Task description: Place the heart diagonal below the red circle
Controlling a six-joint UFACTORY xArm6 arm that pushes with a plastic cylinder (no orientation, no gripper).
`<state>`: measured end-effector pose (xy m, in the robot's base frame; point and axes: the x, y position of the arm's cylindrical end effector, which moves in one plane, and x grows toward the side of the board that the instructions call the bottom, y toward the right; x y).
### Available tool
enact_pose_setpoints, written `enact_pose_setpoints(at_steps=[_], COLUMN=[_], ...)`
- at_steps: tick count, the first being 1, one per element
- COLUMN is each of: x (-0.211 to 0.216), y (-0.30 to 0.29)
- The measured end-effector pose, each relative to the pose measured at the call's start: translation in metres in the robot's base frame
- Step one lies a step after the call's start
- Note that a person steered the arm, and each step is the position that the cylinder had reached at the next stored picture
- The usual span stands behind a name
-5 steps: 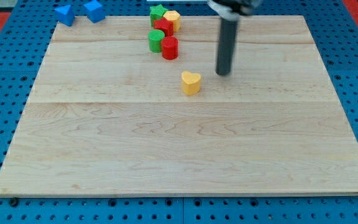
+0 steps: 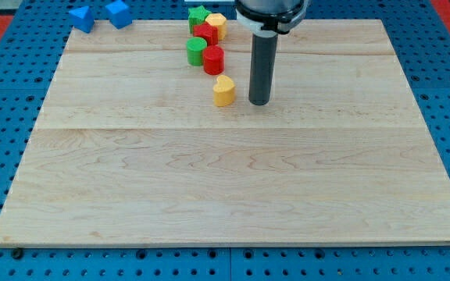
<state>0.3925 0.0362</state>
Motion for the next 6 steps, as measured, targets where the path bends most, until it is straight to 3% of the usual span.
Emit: enact_pose_setpoints(at_steps=[1,3,5,6], x=[-0.012,-0.036,-0.013,-0.053], y=[-0.047,-0.058,-0.082,-0.116])
